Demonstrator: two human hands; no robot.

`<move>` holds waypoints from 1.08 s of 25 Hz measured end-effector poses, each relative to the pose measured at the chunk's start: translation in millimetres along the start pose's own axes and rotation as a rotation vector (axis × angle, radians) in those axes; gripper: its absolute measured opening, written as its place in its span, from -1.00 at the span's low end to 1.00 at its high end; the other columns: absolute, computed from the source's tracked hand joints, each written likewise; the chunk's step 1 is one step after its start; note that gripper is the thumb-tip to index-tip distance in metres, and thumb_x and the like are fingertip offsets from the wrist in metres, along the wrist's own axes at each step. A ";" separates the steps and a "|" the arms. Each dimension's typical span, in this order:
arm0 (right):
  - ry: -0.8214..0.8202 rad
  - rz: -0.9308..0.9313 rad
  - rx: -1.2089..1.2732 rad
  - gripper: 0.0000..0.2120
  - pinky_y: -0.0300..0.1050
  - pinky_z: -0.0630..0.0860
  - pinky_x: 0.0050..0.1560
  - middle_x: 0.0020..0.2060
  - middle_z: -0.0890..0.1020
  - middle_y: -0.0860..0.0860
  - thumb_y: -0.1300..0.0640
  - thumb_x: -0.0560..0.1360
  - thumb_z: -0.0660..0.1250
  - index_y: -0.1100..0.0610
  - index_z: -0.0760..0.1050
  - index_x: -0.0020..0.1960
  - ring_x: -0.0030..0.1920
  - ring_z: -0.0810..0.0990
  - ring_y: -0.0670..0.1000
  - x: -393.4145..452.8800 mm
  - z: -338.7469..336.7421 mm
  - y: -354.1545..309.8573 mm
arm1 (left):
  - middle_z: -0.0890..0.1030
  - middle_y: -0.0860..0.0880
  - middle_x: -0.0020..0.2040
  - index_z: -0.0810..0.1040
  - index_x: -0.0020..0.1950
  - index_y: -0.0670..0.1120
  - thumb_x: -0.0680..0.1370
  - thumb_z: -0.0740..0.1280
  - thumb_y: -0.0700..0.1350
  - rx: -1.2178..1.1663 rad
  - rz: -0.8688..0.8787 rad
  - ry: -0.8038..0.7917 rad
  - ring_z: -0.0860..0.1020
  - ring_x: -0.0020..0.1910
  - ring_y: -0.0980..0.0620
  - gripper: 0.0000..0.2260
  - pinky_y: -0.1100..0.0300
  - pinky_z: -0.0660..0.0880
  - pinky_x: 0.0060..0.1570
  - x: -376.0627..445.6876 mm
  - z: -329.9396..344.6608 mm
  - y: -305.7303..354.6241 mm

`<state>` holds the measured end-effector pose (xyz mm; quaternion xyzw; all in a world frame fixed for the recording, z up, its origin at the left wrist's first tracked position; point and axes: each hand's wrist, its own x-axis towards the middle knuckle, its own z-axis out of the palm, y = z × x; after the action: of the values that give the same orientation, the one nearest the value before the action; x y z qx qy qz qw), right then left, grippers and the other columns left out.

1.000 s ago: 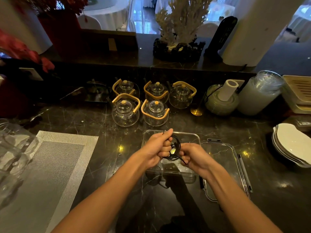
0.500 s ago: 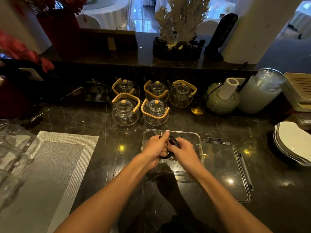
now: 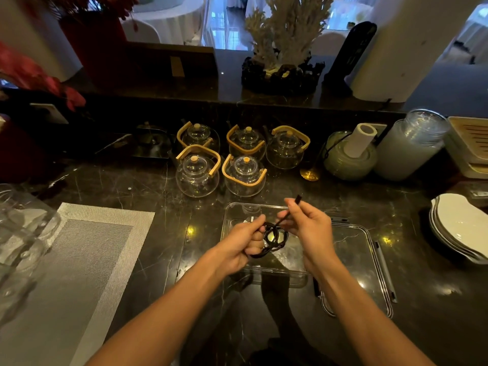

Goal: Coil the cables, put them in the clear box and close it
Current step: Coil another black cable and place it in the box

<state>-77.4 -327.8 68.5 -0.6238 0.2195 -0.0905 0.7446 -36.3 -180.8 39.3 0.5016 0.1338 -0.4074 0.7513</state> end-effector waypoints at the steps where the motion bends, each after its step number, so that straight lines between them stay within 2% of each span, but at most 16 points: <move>1: -0.011 0.087 0.050 -0.82 -0.16 0.59 -0.23 -0.31 0.65 0.07 0.14 0.64 0.33 0.24 0.64 0.02 -0.30 0.61 -0.02 2.1 -3.7 -0.5 | 0.22 0.07 -0.47 0.41 -0.22 -0.09 0.66 0.26 -0.01 0.003 0.005 -0.034 0.16 -0.60 0.21 -0.71 0.38 0.09 -0.68 -1.6 0.4 0.4; 4: -0.096 0.361 0.071 -0.81 -0.21 0.41 -0.40 -0.40 0.48 0.03 0.20 0.65 0.28 0.21 0.52 -0.13 -0.39 0.43 -0.03 8.6 -14.1 4.3 | 0.26 0.07 -0.48 0.42 -0.23 -0.08 0.67 0.26 -0.01 0.095 0.057 -0.095 0.17 -0.59 0.21 -0.71 0.38 0.09 -0.66 -5.8 5.1 4.7; 6: -0.203 0.501 0.015 -0.89 -0.26 0.31 -0.49 -0.41 0.43 0.00 0.22 0.63 0.30 0.23 0.52 -0.06 -0.46 0.34 -0.09 11.4 -20.6 6.6 | 0.26 0.07 -0.47 0.43 -0.22 -0.07 0.67 0.26 0.00 0.143 0.076 -0.102 0.17 -0.59 0.21 -0.71 0.38 0.09 -0.65 -5.8 7.2 7.9; 8: -0.317 0.558 -0.081 -0.91 -0.29 0.19 -0.54 -0.42 0.38 -0.04 0.20 0.59 0.35 0.23 0.57 0.02 -0.47 0.24 -0.12 11.7 -23.4 7.2 | 0.26 0.06 -0.46 0.43 -0.22 -0.08 0.67 0.26 -0.01 0.187 0.093 -0.080 0.17 -0.58 0.20 -0.71 0.37 0.09 -0.63 -5.1 7.5 10.8; 10: -0.365 0.568 -0.125 -0.86 -0.29 0.13 -0.54 -0.42 0.34 -0.05 0.19 0.58 0.35 0.24 0.64 0.00 -0.46 0.19 -0.12 9.7 -21.3 7.8 | 0.28 0.05 -0.45 0.43 -0.22 -0.08 0.67 0.25 0.00 0.235 0.134 -0.043 0.19 -0.56 0.18 -0.70 0.35 0.10 -0.61 -4.4 9.9 11.1; 13: -0.348 0.565 -0.025 -0.77 -0.28 0.12 -0.53 -0.42 0.40 -0.06 0.21 0.60 0.24 0.24 0.66 -0.05 -0.46 0.19 -0.12 7.1 -18.0 9.2 | 0.51 -0.06 -0.38 0.47 -0.19 -0.10 0.66 0.26 0.05 0.343 0.217 0.100 0.33 -0.56 0.19 -0.69 0.34 0.21 -0.57 0.2 11.1 7.8; 16: -0.418 0.509 -0.125 -0.87 -0.25 0.13 -0.48 -0.39 0.48 -0.09 0.19 0.54 0.27 0.22 0.55 -0.06 -0.42 0.20 -0.11 6.8 -18.3 10.6 | 0.58 -0.13 -0.22 0.51 -0.15 -0.08 0.65 0.26 0.09 0.440 0.276 0.208 0.44 -0.49 0.19 -0.70 0.29 0.33 -0.52 2.0 8.3 4.1; 19: -0.510 0.464 -0.222 -0.83 -0.22 0.18 -0.47 -0.37 0.38 -0.05 0.11 0.47 0.41 0.20 0.56 -0.03 -0.41 0.23 -0.10 6.0 -19.4 10.9 | 0.56 0.00 -0.32 0.54 -0.16 -0.07 0.63 0.26 0.12 0.615 0.321 0.313 0.50 -0.38 0.09 -0.69 0.21 0.43 -0.41 2.2 9.1 4.1; 21: -0.497 0.394 -0.280 -0.86 -0.21 0.24 -0.46 -0.39 0.38 -0.02 0.14 0.51 0.42 0.22 0.56 -0.04 -0.42 0.28 -0.11 3.8 -15.4 10.6 | 0.52 0.04 -0.38 0.52 -0.19 -0.06 0.64 0.26 0.12 0.635 0.325 0.313 0.47 -0.40 0.09 -0.69 0.21 0.41 -0.42 3.6 9.3 6.0; 23: -0.390 0.252 -0.362 -0.80 -0.22 0.31 -0.46 -0.36 0.44 0.05 0.16 0.55 0.40 0.34 0.55 -0.06 -0.44 0.35 -0.12 1.7 -8.1 17.1 | 0.43 0.05 -0.43 0.48 -0.20 -0.06 0.65 0.26 0.07 0.478 0.235 0.209 0.38 -0.47 0.12 -0.70 0.26 0.34 -0.48 6.4 7.0 8.3; 24: -0.320 0.157 -0.412 -0.81 -0.23 0.33 -0.46 -0.34 0.49 0.06 0.16 0.55 0.40 0.32 0.56 -0.05 -0.44 0.39 -0.12 1.6 -4.8 21.6 | 0.37 0.06 -0.45 0.46 -0.21 -0.06 0.67 0.26 0.03 0.362 0.165 0.145 0.31 -0.51 0.15 -0.71 0.30 0.28 -0.54 7.3 6.5 9.4; 26: -0.210 -0.025 -0.504 -0.92 -0.28 0.38 -0.43 -0.31 0.59 -0.03 0.16 0.54 0.42 0.14 0.59 0.01 -0.42 0.47 -0.13 0.6 0.0 27.8 | 0.28 0.07 -0.46 0.42 -0.22 -0.07 0.67 0.25 -0.02 0.220 0.069 0.094 0.22 -0.56 0.18 -0.71 0.36 0.17 -0.62 7.9 5.1 10.0; 27: -0.190 -0.117 -0.571 -0.90 -0.29 0.43 -0.39 -0.26 0.63 -0.08 0.14 0.53 0.43 0.06 0.59 0.05 -0.37 0.53 -0.14 -0.9 0.5 30.3 | 0.27 0.07 -0.47 0.41 -0.23 -0.08 0.68 0.25 -0.02 0.208 0.055 0.096 0.20 -0.57 0.19 -0.71 0.36 0.15 -0.64 8.3 4.5 9.4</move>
<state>-82.2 -320.7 39.4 -0.8251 0.1291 -0.0092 0.5500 -24.9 -187.1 42.3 0.5993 0.1131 -0.3739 0.6987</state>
